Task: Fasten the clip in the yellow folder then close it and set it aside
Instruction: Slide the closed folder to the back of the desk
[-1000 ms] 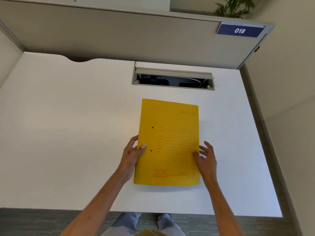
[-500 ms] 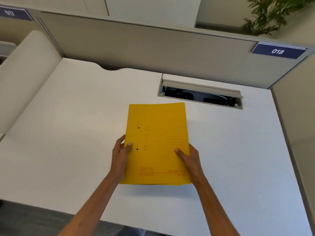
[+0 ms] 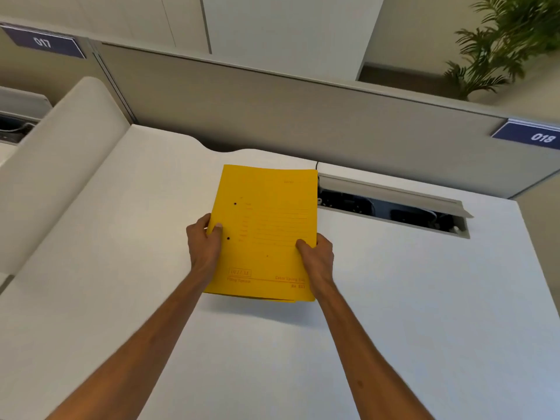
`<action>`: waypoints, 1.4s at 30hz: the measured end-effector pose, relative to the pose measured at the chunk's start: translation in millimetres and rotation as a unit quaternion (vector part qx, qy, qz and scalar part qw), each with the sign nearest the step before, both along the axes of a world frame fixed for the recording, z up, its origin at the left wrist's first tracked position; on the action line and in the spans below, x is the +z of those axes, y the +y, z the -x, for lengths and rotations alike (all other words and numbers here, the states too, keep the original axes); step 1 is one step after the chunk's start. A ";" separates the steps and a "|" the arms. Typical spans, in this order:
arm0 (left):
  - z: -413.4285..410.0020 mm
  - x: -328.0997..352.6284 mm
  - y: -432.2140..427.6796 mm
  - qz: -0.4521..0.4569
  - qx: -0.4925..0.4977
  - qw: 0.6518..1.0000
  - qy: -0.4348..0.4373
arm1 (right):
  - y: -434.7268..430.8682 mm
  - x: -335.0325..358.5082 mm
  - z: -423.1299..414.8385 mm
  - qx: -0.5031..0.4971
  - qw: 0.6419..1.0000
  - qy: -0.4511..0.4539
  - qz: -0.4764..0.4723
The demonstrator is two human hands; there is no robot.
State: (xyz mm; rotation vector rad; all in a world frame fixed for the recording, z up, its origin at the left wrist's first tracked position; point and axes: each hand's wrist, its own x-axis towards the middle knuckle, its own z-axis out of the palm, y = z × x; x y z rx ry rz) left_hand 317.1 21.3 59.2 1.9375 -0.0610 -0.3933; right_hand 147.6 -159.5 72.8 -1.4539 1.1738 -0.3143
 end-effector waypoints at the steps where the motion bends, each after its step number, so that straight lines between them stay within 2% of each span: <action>1: -12.3 -1.3 -4.6 -0.008 -0.005 1.000 -0.004 | -2.3 -1.5 -13.1 -0.005 1.000 0.004 0.008; 10: -89.1 -20.9 -52.8 -0.083 -0.049 0.995 -0.034 | -28.5 -24.8 -95.3 -0.050 0.997 0.033 0.045; 21: -113.4 -38.3 -83.4 -0.108 -0.088 0.989 -0.052 | -52.5 -51.1 -120.4 -0.049 0.994 0.065 0.076; 32: -110.7 -54.2 -82.0 -0.156 -0.094 0.979 -0.090 | -54.9 -58.9 -127.1 -0.006 0.989 0.093 0.113; 42: -100.0 -67.2 -77.3 -0.231 -0.174 0.946 -0.148 | -53.5 -63.9 -121.7 0.093 0.953 0.162 0.240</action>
